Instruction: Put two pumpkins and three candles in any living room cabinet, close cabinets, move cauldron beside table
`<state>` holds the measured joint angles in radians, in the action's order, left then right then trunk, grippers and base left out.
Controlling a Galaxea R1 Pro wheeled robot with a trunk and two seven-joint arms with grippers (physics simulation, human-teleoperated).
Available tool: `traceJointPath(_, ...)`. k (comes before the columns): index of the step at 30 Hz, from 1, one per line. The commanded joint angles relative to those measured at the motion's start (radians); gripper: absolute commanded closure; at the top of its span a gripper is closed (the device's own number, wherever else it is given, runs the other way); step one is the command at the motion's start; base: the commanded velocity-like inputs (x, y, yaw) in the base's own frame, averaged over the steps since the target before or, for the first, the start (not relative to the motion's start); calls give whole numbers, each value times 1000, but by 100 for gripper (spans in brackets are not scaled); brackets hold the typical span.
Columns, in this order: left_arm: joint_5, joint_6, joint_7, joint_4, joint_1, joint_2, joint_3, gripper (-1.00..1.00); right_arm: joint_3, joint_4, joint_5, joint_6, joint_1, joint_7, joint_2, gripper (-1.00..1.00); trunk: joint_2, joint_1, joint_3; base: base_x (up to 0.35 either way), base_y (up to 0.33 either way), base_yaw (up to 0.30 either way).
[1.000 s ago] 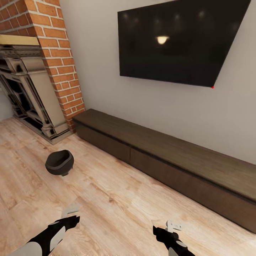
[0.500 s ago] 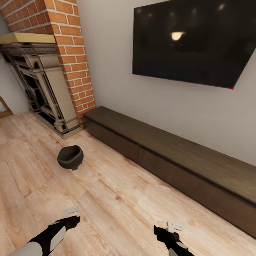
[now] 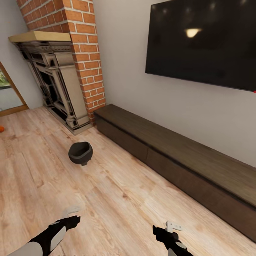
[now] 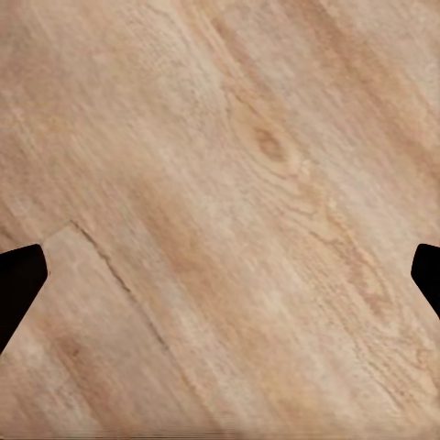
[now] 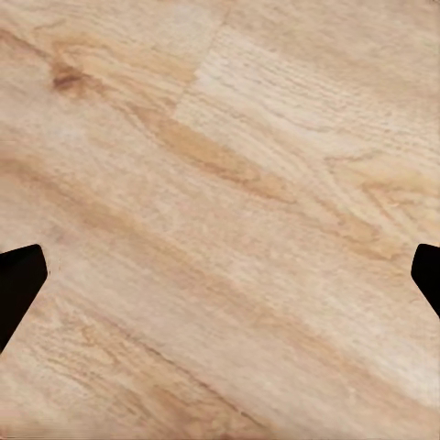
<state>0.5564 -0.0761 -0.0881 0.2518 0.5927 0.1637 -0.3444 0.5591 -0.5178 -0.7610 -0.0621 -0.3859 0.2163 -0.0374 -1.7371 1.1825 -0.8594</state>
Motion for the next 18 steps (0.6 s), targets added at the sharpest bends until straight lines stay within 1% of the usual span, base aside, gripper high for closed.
traceJointPath(1,8,-5,-7,3,0,1,-8,-100,8,-1,-11,-5,-1,7,-1,-100,7,-4,1,0,0,191)
traceJointPath(12,7,-5,-7,3,0,0,-10,-100,8,-3,-8,-3,-1,6,-2,-100,84,-46,21,0,0,191)
traceJointPath(18,7,-5,-8,3,0,-1,-13,-100,8,-6,-8,-2,-1,6,-3,-100,84,-46,14,0,0,190)
